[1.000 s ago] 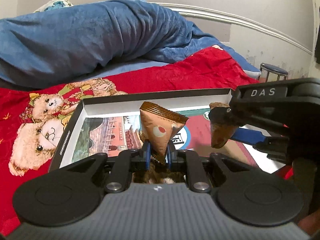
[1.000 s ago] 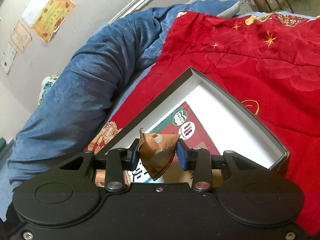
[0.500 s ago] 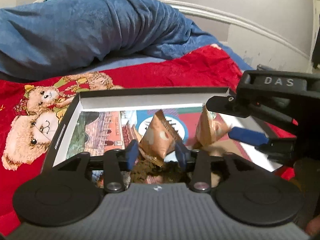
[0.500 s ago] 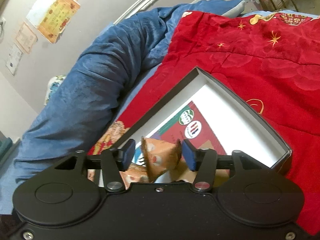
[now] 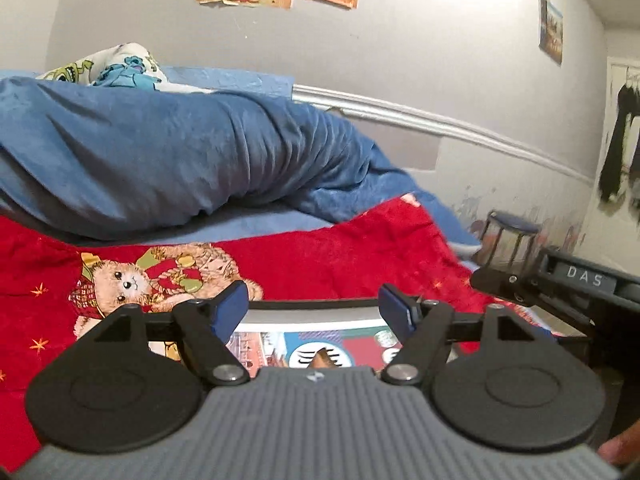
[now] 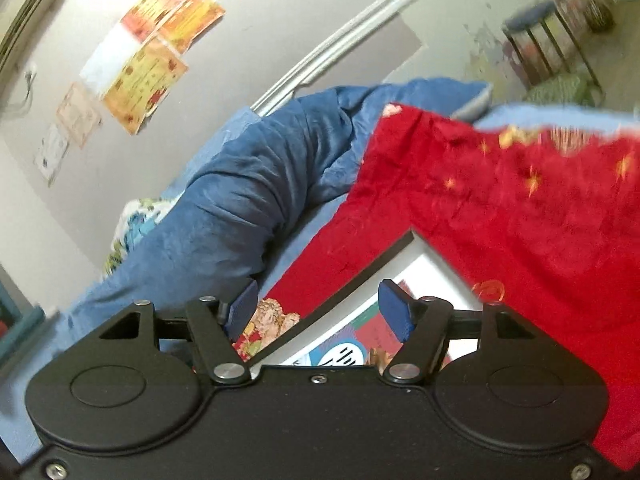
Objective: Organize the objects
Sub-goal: 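Drop both packets into the box by opening both grippers, then grasp the cream scrunchie with the left gripper while the right gripper grasps a brown packet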
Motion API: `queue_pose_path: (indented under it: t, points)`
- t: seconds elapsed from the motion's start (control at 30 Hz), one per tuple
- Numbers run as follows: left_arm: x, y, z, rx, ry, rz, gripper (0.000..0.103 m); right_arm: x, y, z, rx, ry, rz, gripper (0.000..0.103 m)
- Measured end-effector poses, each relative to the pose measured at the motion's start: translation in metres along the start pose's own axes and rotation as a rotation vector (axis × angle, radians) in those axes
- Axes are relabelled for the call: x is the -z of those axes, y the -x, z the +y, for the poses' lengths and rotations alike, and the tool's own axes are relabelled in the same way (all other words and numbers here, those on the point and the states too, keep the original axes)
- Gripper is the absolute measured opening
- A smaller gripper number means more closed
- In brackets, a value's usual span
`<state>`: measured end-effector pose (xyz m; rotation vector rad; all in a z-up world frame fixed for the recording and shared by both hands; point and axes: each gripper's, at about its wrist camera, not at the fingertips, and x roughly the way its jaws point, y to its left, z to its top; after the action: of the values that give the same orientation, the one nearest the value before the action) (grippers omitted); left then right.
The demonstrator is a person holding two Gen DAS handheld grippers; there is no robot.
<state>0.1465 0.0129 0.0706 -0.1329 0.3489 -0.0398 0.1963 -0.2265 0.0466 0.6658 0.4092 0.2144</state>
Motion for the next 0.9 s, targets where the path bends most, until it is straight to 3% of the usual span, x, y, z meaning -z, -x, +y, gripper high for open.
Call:
queue_pose_path:
  t: [0.17,0.37,0.47,0.9]
  points:
    - [-0.005,0.038,0.004,0.016,-0.059,-0.024,0.083,-0.011,0.046,0.023,-0.003,0.187,0.041,0.073]
    - [0.012,0.067,0.012,0.027,-0.089,-0.005,0.089,0.016,0.082,0.004,0.009,0.104,0.100,0.073]
    - [0.025,0.067,0.012,0.028,-0.096,0.050,0.091,0.034,0.080,-0.004,0.029,0.098,0.160,0.080]
    - [0.104,0.013,-0.005,-0.001,-0.140,0.302,0.091,0.082,0.000,-0.030,0.154,0.136,0.290,0.079]
